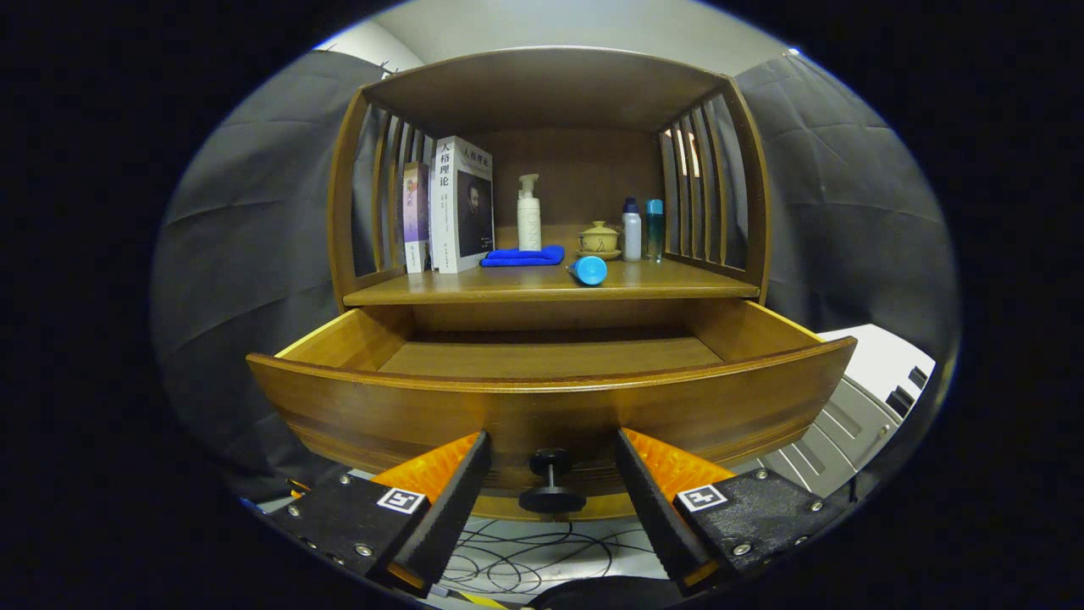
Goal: Pull open the drawer, take out the items inside it, and place them on the countertop above the cabinet.
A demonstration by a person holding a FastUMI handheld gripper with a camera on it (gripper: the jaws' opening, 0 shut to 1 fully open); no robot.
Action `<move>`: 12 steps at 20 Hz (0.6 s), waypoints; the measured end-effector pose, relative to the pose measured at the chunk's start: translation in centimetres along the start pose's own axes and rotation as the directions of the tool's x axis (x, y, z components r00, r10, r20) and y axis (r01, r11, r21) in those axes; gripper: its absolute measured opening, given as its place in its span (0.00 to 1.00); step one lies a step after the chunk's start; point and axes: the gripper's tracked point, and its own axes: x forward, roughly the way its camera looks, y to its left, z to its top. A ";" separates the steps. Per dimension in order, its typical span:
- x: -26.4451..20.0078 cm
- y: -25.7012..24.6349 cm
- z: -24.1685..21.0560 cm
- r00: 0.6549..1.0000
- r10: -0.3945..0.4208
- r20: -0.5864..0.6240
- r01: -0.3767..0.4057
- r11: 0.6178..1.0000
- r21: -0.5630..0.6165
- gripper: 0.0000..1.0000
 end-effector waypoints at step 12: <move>4.3 -0.4 -1.9 0.999 -0.011 -0.031 0.010 0.999 -0.032 0.93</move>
